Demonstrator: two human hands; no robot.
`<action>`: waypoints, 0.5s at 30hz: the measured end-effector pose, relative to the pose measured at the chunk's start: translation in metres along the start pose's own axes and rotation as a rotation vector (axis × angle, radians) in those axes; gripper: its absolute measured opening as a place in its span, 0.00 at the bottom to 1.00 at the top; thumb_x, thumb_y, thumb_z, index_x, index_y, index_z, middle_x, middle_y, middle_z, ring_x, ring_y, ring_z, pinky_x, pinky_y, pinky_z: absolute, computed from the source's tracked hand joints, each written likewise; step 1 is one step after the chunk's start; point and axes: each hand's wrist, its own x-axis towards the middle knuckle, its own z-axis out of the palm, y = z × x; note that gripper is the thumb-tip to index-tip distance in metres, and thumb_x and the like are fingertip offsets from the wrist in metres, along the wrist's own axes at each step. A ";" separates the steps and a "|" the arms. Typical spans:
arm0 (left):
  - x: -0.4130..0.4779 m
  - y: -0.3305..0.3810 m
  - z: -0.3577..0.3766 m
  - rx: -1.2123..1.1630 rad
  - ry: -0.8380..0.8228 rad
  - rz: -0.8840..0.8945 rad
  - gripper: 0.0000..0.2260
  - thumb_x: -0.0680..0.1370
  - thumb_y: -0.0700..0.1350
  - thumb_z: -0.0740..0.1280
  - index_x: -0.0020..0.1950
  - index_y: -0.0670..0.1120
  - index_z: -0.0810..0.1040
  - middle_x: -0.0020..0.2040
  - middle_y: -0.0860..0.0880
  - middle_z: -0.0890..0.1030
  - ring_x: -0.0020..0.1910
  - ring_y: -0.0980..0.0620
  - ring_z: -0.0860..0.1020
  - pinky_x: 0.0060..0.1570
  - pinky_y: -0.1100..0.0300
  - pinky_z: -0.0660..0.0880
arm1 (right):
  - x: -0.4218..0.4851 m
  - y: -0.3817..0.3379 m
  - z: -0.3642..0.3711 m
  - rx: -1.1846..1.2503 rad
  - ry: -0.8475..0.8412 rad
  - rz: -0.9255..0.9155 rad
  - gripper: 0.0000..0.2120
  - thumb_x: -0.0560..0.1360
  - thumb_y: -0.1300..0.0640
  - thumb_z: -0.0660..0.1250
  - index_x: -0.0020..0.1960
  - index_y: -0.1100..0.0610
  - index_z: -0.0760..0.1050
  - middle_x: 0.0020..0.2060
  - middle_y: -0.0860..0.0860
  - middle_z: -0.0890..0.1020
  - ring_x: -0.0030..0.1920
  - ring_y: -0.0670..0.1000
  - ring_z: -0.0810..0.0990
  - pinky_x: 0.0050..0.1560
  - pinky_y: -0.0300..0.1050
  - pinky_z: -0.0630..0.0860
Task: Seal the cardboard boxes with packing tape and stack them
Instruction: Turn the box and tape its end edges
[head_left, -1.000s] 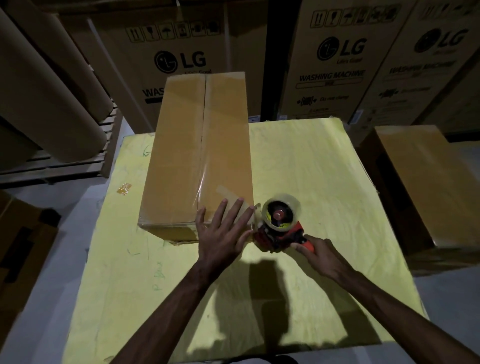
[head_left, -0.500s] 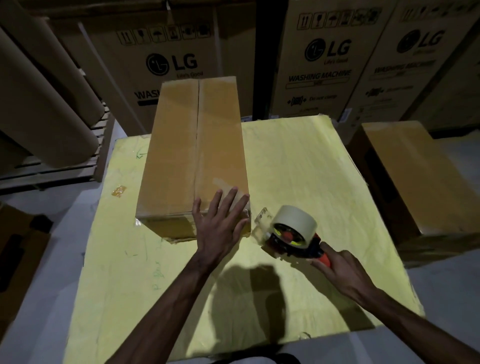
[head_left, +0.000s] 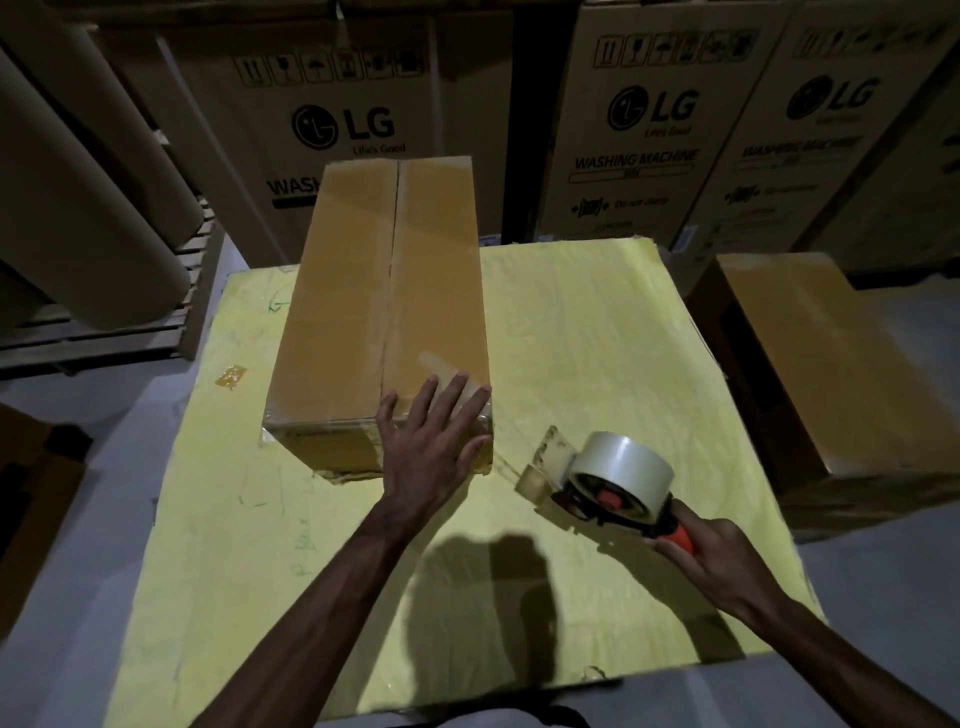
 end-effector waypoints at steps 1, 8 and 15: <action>-0.001 0.001 0.001 0.000 0.006 0.001 0.28 0.81 0.62 0.68 0.79 0.58 0.68 0.80 0.51 0.69 0.76 0.45 0.70 0.70 0.33 0.61 | 0.006 -0.001 0.000 -0.066 -0.020 -0.002 0.36 0.75 0.23 0.54 0.68 0.48 0.74 0.29 0.41 0.77 0.28 0.40 0.78 0.27 0.30 0.67; 0.000 0.004 0.004 -0.004 0.019 -0.002 0.27 0.82 0.61 0.67 0.80 0.58 0.68 0.80 0.52 0.68 0.77 0.45 0.69 0.71 0.33 0.60 | 0.045 -0.043 0.000 -0.424 -0.135 -0.011 0.39 0.75 0.22 0.45 0.70 0.47 0.69 0.36 0.45 0.78 0.31 0.44 0.76 0.29 0.36 0.69; -0.007 0.004 0.009 -0.016 0.041 -0.002 0.24 0.83 0.60 0.64 0.79 0.58 0.69 0.80 0.52 0.68 0.77 0.45 0.69 0.71 0.33 0.61 | 0.052 -0.087 0.004 -0.496 -0.210 0.117 0.34 0.77 0.26 0.49 0.66 0.50 0.71 0.46 0.49 0.79 0.40 0.48 0.77 0.40 0.42 0.72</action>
